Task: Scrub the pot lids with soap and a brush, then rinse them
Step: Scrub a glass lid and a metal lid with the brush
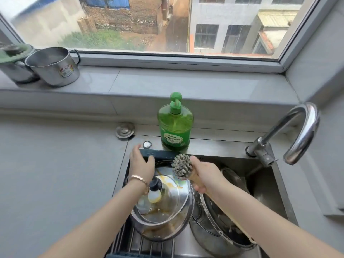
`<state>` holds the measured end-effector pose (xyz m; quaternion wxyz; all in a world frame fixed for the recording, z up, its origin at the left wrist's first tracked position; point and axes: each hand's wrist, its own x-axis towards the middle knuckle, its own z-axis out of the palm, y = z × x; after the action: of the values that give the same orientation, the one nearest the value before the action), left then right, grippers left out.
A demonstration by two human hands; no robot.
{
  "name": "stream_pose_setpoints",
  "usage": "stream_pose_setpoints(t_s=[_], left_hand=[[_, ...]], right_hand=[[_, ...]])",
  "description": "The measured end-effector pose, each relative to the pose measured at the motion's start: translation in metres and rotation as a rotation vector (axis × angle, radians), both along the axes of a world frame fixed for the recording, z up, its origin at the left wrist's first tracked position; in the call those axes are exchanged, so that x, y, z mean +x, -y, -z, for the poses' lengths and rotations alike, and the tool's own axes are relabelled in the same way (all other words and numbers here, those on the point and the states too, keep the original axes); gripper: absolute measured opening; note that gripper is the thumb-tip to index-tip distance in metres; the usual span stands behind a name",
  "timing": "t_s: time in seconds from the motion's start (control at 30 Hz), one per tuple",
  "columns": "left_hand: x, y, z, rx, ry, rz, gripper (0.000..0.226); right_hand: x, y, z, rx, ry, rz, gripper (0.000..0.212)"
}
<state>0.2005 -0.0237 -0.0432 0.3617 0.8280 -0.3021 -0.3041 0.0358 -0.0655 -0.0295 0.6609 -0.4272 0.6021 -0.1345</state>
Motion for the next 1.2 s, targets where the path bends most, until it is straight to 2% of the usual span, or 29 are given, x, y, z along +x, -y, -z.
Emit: stream_pose_setpoints(t_s=[0.07,0.13,0.23,0.27,0.4,0.67,0.83,1.0,1.13,1.2], left_hand=[[-0.003,-0.048,0.032,0.264,-0.101,-0.185,0.062],[-0.006,-0.083,0.058,0.44,-0.297,-0.391,0.057],[-0.009,-0.105,0.079,0.377,-0.854,-0.637,0.014],[-0.01,-0.108,0.085,0.337,-0.99,-0.688,0.008],[-0.015,-0.109,0.094,0.147,-1.251,-0.788,0.008],[-0.032,-0.118,0.105,-0.116,-1.47,-0.822,0.042],[-0.033,-0.116,0.106,-0.175,-1.479,-0.861,0.057],[-0.035,-0.11,0.092,-0.157,-1.449,-0.732,0.071],[-0.042,-0.114,0.064,-0.171,-1.446,-0.558,0.061],[-0.041,-0.12,0.048,-0.147,-1.406,-0.433,0.065]], right_hand=[[-0.009,-0.014,0.007,-0.002,-0.074,-0.042,0.033],[-0.015,-0.025,0.013,0.029,-0.099,-0.049,0.033],[-0.016,-0.035,0.02,0.094,-0.1,-0.009,0.033],[-0.016,-0.039,0.021,0.112,-0.097,0.011,0.032],[-0.014,-0.049,0.024,0.136,-0.104,0.032,0.032],[-0.023,-0.06,0.03,0.158,-0.162,-0.004,0.037],[-0.027,-0.062,0.022,0.182,-0.119,0.041,0.037],[-0.037,-0.069,0.01,0.154,-0.122,0.071,0.035],[-0.05,-0.069,-0.004,0.078,-0.062,0.102,0.031],[-0.062,-0.068,-0.009,-0.023,-0.031,0.091,0.032]])
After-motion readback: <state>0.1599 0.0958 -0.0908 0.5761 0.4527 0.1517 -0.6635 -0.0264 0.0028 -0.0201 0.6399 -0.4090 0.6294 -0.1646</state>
